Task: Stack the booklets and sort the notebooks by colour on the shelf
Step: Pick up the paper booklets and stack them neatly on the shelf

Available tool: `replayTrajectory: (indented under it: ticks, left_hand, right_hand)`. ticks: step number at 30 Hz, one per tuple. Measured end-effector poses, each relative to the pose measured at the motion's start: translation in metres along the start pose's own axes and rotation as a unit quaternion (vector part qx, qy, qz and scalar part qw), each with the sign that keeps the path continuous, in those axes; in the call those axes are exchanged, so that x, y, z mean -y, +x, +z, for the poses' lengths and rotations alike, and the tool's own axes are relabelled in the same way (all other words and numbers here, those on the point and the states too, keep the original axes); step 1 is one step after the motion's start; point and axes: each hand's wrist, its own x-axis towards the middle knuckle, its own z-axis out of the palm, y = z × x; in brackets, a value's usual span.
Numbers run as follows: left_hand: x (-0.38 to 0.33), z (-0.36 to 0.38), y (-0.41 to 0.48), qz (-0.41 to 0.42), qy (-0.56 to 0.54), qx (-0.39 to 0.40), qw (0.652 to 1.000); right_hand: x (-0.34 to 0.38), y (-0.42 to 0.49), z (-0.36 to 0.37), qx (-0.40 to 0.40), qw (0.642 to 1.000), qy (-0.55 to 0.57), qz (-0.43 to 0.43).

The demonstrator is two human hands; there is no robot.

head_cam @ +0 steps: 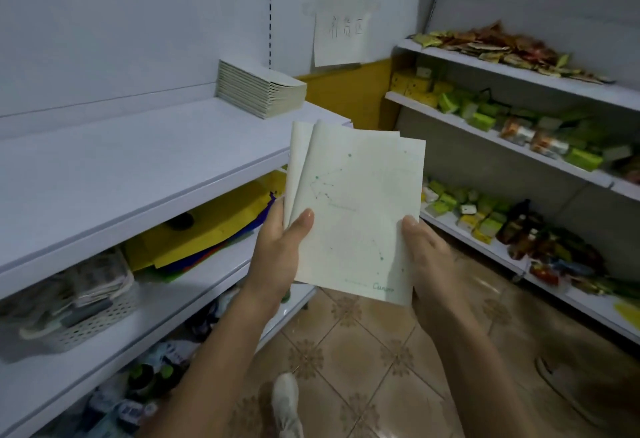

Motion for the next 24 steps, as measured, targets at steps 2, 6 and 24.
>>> replayTrajectory:
  ticks: [2,6,24]
  left_hand:
    - [0.002,0.005,0.029,0.005,-0.009,0.003,1.0]
    - [0.007,0.017,0.105,0.017,-0.026,-0.016,0.999]
    - [0.025,0.012,0.354,0.059,0.011,-0.055,0.997]
  right_hand:
    - [0.004,0.03,0.001,0.0,1.0,-0.01,-0.019]
    - [0.018,0.098,0.006,0.021,0.998,-0.015,-0.053]
    - [0.008,0.367,0.067,0.016,0.995,0.011,-0.094]
